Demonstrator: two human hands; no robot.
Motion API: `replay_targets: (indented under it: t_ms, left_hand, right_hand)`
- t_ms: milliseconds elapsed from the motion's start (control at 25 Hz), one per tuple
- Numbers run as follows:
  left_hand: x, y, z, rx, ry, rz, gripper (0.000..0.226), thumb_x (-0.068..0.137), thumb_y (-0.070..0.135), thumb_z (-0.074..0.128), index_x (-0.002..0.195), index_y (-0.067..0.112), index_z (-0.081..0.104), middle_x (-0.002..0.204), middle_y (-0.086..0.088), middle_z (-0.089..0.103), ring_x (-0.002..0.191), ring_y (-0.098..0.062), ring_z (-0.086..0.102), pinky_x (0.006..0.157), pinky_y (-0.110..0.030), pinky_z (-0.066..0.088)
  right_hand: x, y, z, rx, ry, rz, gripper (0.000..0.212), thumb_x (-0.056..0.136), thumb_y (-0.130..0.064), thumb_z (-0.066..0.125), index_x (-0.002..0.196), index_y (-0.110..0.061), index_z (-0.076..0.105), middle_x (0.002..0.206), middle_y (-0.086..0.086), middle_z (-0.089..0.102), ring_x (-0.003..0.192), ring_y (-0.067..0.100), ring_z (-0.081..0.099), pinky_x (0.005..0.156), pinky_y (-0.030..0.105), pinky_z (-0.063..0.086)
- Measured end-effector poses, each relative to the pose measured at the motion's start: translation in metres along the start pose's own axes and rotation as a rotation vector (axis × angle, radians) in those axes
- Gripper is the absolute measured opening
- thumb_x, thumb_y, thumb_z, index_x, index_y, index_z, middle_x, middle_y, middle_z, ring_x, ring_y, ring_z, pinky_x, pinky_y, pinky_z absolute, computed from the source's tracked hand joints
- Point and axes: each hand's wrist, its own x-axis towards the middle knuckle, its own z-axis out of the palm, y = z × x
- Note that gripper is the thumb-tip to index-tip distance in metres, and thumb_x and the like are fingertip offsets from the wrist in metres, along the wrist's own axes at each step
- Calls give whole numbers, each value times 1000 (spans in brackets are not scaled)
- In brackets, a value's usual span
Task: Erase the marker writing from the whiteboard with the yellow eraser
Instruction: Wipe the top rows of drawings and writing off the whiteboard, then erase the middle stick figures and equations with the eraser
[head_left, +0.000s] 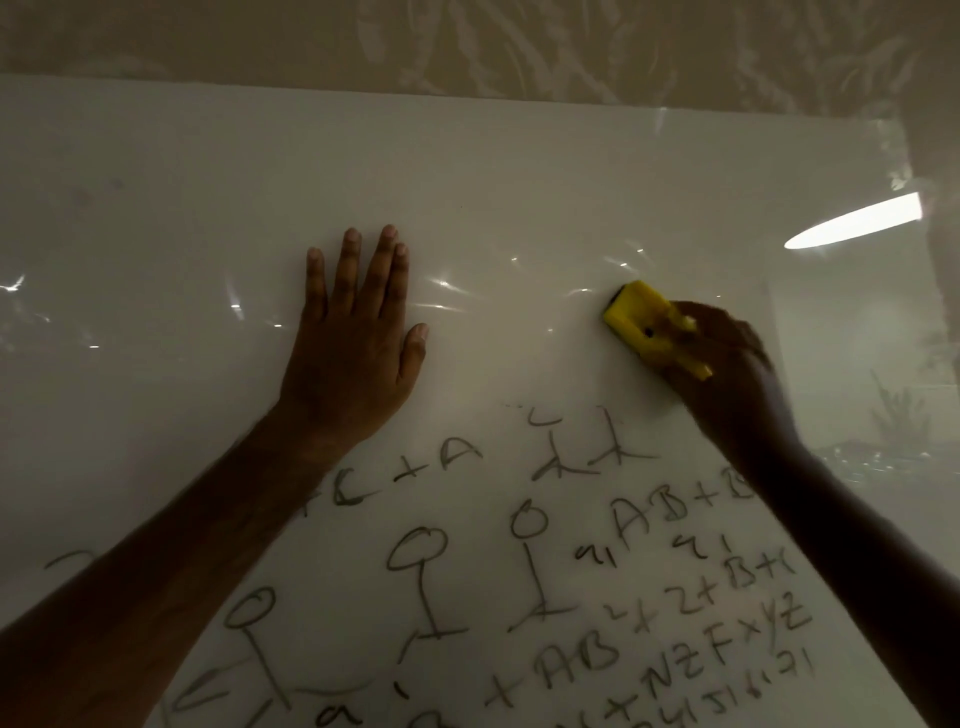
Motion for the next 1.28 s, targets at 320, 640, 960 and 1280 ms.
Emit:
replay_targets:
  t_ms: [320,640,960,1280]
  left_hand:
    - [0,-2,-2,-15,-18,7,77,111,45,24,172,-1,13,181,-20,12,166,-48,12,133,-68,7]
    - [0,-1,-2,-9,-21,1,77,111,45,24,172,-1,13,181,-20,11,166,-48,11,133,-68,7]
    - [-1,-2,-3,-9,-34,14,77,111,46,24,172,-1,12,181,-20,11,166,-48,11,133,-68,8]
    - [0,-1,-2,-7,-19,11,77,111,45,24,172,-1,14,181,-20,12,166,-48,12,133,-68,8]
  right_hand:
    - [-88,1,-7,-43,-176,-256,36,102,-37,64,135,-23,71,150,8,57,124,34,57,94,49,59]
    - [-34,-42,21,29,-67,-230,33,101,-29,70,132,-17,73,149,10,58,124,33,53,105,33,46]
    - [-90,3,-14,-42,-273,-504,48,102,-33,61,149,-23,57,152,14,54,127,35,58,93,38,58]
    - [-3,-51,24,42,-47,-343,33,104,-36,62,126,-15,76,147,11,61,122,36,57,105,42,50]
